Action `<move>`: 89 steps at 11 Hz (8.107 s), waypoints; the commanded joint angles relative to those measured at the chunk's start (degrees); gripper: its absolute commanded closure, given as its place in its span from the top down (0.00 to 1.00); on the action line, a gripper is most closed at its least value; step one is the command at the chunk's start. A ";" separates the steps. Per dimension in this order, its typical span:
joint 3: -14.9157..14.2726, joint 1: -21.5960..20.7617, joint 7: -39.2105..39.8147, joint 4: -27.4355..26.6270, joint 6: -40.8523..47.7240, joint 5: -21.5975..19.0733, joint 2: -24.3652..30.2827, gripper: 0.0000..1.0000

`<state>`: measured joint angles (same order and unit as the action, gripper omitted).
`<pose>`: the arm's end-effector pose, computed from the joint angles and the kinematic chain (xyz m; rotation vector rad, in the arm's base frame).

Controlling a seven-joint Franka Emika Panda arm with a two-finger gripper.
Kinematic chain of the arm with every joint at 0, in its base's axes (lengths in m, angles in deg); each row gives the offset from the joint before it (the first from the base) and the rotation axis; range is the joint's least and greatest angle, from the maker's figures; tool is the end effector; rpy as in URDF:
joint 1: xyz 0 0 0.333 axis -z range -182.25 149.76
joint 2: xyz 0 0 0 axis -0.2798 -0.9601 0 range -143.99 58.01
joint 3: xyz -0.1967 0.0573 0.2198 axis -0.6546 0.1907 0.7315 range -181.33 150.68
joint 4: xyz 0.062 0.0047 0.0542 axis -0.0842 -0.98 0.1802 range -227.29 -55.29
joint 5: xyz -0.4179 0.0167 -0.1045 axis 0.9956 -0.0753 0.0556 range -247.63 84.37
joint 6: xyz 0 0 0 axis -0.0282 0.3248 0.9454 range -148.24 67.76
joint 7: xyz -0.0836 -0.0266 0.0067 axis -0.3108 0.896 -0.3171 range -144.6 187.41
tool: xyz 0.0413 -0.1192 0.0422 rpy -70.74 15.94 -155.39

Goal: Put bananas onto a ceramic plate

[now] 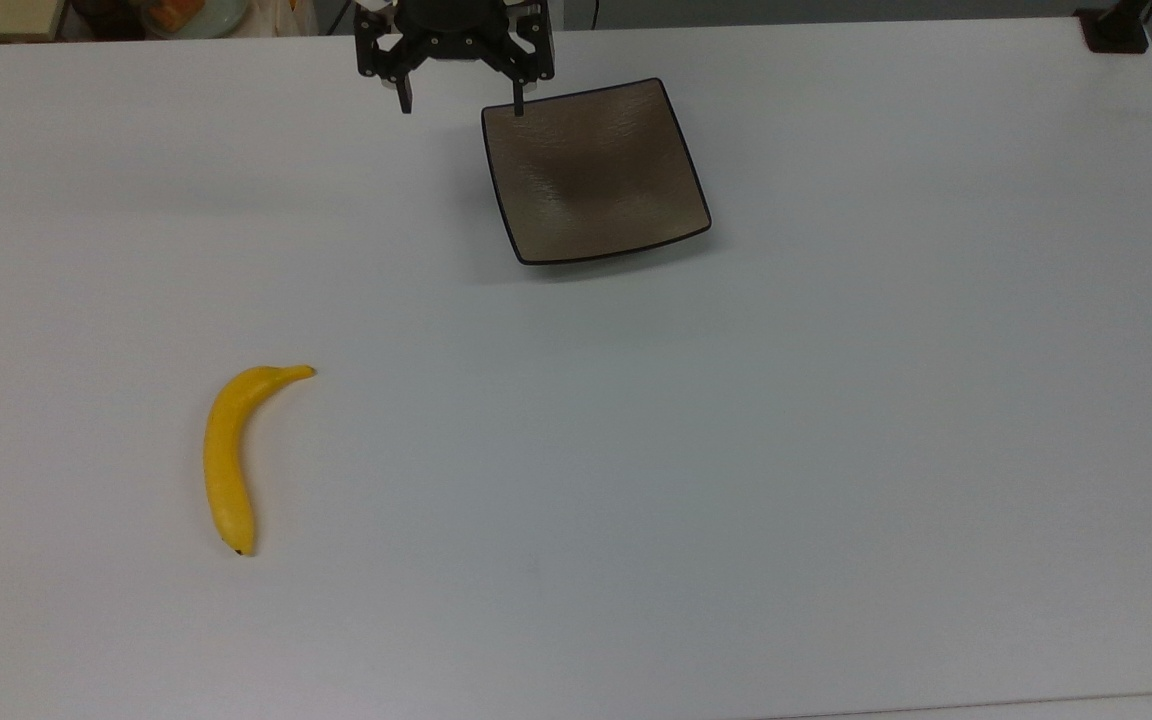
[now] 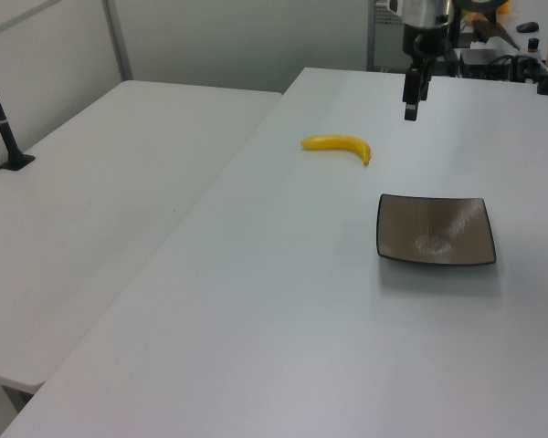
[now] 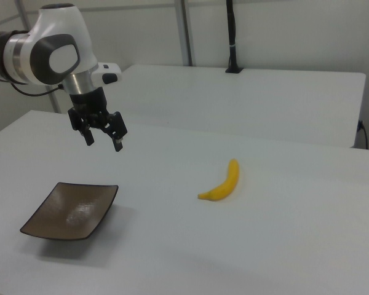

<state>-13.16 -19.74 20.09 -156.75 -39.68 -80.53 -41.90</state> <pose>0.5971 0.0574 0.4800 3.1216 0.1263 0.0580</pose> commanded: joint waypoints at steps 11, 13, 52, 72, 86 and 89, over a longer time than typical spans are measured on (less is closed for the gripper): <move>-3.66 8.15 9.85 4.11 -20.72 3.65 -13.01 1.00; -3.66 10.34 9.32 7.98 -23.79 3.56 -18.90 1.00; -1.11 1.66 5.62 -1.92 -5.99 2.59 -6.03 0.14; -1.11 -4.94 0.55 0.08 -6.93 0.13 -5.21 1.00; -1.45 -0.36 0.79 1.67 3.26 1.80 -0.38 1.00; -3.92 -2.03 1.05 1.06 2.91 1.19 0.76 1.00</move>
<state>-14.78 -19.35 21.82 -153.84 -37.47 -79.17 -43.26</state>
